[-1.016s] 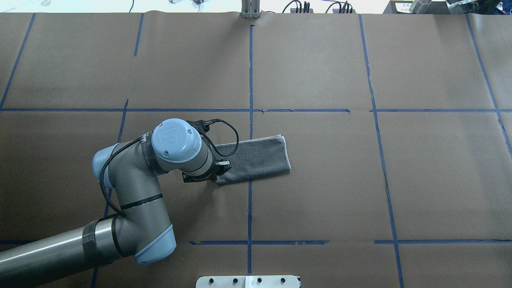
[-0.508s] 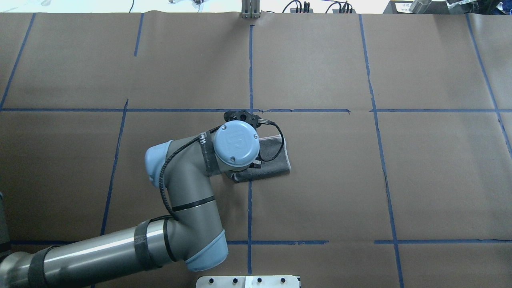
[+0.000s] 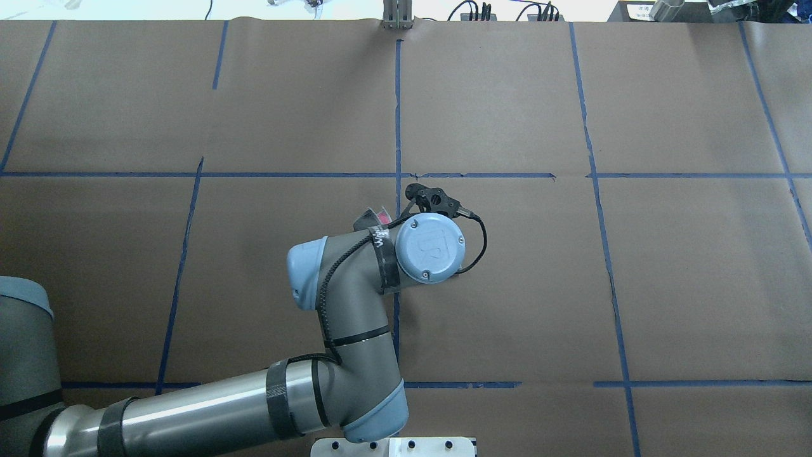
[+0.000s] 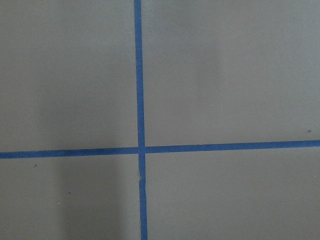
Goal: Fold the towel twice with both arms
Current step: 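Lift the strip end with the left gripper and fold it over the other half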
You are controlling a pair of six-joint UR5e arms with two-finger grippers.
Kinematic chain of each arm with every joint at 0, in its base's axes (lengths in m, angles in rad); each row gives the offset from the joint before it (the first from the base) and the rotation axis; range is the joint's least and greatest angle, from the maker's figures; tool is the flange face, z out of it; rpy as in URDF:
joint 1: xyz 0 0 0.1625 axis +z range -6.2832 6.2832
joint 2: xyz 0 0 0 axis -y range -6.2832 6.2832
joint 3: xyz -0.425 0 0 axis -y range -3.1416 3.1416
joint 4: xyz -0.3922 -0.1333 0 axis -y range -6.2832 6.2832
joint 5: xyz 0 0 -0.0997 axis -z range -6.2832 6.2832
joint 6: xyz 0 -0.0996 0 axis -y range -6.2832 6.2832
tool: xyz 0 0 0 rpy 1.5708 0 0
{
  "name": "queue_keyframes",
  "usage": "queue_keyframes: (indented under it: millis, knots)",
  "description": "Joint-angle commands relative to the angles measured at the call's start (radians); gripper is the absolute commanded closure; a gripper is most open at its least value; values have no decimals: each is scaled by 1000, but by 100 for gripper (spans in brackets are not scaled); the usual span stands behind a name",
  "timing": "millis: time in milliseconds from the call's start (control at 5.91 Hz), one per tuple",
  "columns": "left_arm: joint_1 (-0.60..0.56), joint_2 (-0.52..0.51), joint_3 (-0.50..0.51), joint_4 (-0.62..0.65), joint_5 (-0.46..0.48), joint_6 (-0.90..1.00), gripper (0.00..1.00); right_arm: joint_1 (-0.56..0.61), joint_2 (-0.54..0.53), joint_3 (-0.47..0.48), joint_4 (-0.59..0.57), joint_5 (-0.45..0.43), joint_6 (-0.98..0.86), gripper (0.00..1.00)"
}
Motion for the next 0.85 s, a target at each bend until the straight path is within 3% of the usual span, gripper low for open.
queue_keyframes:
  millis: [0, 339, 677]
  knots:
    - [6, -70, 74, -16, 11, 77, 100, 0, -6, -1, 0, 0, 0, 0]
    - [10, -101, 146, -100, 10, 100, 100, 0, -8, -1, 0, 0, 0, 0]
    - [20, -113, 147, -114, 10, 143, 100, 0, -8, -2, 0, 0, 0, 0]
